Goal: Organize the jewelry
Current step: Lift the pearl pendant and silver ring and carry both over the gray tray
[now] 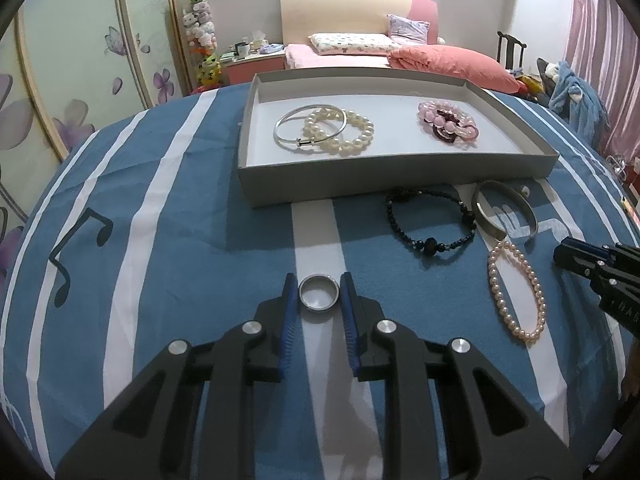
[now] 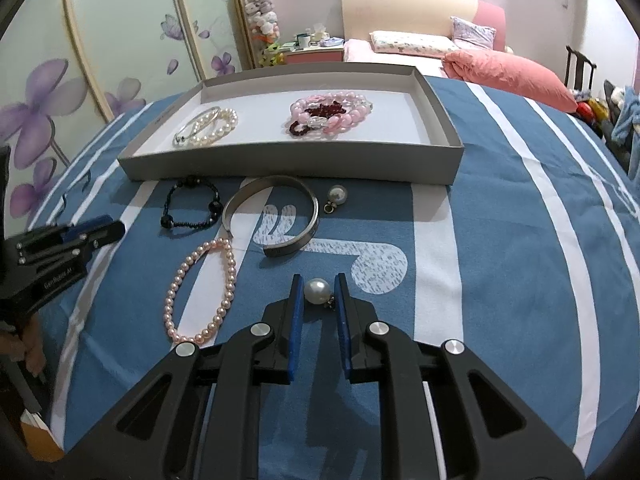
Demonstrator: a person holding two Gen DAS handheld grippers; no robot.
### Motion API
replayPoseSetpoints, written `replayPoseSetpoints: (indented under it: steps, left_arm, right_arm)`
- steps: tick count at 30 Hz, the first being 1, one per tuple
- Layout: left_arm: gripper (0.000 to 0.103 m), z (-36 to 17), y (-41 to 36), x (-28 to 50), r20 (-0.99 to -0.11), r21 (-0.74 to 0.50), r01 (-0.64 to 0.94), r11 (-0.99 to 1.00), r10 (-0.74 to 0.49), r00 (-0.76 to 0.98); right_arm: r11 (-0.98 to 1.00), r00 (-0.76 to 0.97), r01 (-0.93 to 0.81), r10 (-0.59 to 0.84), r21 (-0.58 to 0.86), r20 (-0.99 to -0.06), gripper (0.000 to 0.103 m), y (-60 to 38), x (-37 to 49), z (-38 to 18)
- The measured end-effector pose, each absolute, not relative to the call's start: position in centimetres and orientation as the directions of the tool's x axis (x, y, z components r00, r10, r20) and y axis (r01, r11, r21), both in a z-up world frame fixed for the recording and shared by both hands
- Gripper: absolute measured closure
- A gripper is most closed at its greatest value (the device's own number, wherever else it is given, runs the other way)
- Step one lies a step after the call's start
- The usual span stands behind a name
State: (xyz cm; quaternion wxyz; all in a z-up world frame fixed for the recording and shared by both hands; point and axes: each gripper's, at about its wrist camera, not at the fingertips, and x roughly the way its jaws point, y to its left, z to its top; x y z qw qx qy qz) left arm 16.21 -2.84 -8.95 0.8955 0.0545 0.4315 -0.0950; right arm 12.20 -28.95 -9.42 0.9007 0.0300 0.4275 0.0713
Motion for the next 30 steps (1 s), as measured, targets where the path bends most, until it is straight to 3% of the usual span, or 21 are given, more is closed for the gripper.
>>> replayPoseSetpoints:
  steps: [8, 23, 30]
  left_arm:
    - [0.081, -7.0, -1.5, 15.1, -0.719, -0.028, 0.170, 0.985, -0.138, 0.681]
    - [0.081, 0.9, -1.7, 10.0, -0.368, -0.008, 0.107, 0.994, -0.103, 0.924]
    - [0.081, 2.4, -2.8, 9.7, -0.294, 0.012, 0.104, 0.995, -0.096, 0.951]
  right_arm:
    - [0.985, 0.713, -0.082, 0.163, 0.150, -0.682, 0.087, -29.3, 11.4, -6.7]
    - [0.984, 0.910, -0.118, 0.161, 0.131, -0.383, 0.087, -26.6, 9.0, -0.3]
    - [0.992, 0.952, -0.101, 0.119, 0.077, -0.284, 0.087, -25.6, 8.8, 1.1]
